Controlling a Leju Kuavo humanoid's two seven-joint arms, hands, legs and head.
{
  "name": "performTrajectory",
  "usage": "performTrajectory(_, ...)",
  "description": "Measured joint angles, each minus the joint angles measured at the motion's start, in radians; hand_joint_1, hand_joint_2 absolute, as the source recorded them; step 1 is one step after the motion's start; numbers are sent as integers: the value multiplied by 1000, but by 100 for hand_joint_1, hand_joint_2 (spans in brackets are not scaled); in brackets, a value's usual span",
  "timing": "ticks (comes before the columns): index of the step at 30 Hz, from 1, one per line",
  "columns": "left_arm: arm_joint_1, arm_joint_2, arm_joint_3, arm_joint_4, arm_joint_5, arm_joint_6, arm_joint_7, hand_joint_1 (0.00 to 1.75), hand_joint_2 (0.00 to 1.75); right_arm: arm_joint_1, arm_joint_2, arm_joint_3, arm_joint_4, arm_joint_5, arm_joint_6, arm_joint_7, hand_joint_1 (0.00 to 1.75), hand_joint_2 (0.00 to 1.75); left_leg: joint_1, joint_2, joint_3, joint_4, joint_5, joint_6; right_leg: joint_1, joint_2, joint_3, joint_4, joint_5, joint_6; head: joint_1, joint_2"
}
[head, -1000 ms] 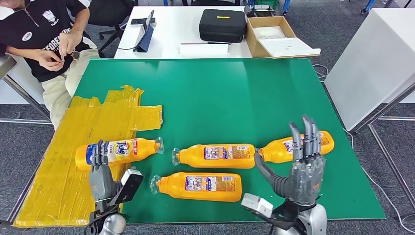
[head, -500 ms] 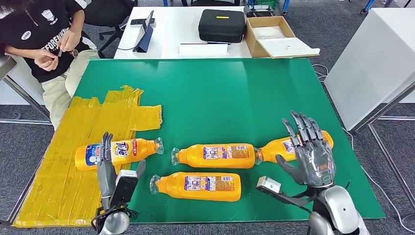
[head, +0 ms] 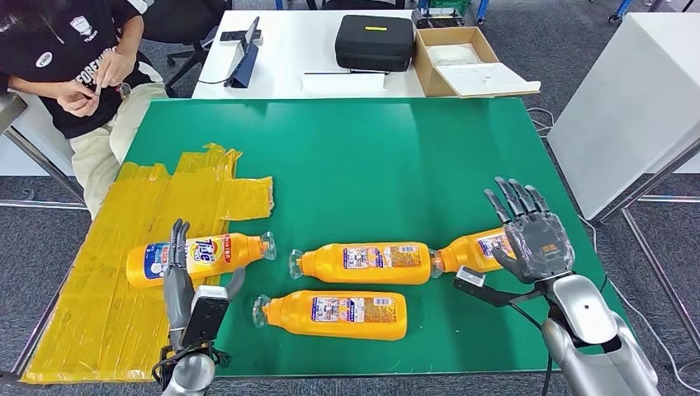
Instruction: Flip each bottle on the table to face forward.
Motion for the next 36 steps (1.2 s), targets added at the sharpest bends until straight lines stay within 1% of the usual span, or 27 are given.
performTrajectory(5,0,2,3,0,13,0,-12,0,175,-40,-6,15,100,-6,3,-7,0,175,0,0,0,0,0,0,0,0,0,0,0,0,0,0)
performTrajectory(11,-1,5,4,0,31,0,-24,0,175,-104,-13,26,230,-58,87,-35,0,175,0,0,0,0,0,0,0,0,0,0,0,0,0,0)
performTrajectory(14,-2,7,4,1,37,0,-27,0,175,-130,-15,27,281,-74,107,-44,0,175,0,0,0,0,0,0,0,0,0,0,0,0,0,0)
performTrajectory(36,-6,9,5,9,51,1,-31,0,175,-217,-19,32,493,-114,185,-37,0,175,0,0,0,0,0,0,0,0,0,0,0,0,0,0)
